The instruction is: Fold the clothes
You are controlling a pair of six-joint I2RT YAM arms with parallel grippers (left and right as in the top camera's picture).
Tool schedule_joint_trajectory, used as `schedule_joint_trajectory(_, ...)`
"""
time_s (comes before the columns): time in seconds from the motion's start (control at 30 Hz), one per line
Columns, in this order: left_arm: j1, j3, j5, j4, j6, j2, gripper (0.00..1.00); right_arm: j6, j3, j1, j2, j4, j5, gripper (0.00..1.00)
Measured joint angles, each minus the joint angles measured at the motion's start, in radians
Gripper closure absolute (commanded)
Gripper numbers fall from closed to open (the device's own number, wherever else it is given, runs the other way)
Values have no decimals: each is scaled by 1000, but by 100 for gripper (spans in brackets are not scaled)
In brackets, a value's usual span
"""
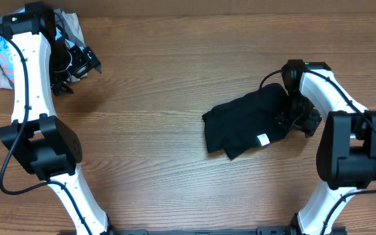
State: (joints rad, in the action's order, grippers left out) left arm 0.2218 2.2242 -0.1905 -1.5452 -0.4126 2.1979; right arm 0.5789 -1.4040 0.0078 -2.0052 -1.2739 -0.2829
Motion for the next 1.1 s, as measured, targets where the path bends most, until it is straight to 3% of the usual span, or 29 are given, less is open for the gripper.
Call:
schedule_joint_trajectory(0.2,0,0,0,0,0,0,0,5,2,1,137,-13,29,24)
schedule_joint_trajectory(0.3,0,0,0,0,0,0,0,5,2,1,206,-28,52,16)
schedule_joint_trajectory(0.47,0,0,0,0,0,0,0,10,2,1,310,-35,91,16)
schedule_joint_trajectory(0.63,0,0,0,0,0,0,0,-58,2,16,379,-7,268,17)
schedule_joint_trajectory(1.1,0,0,0,-3,0,0,0,-262,144,318,357,159,456,24)
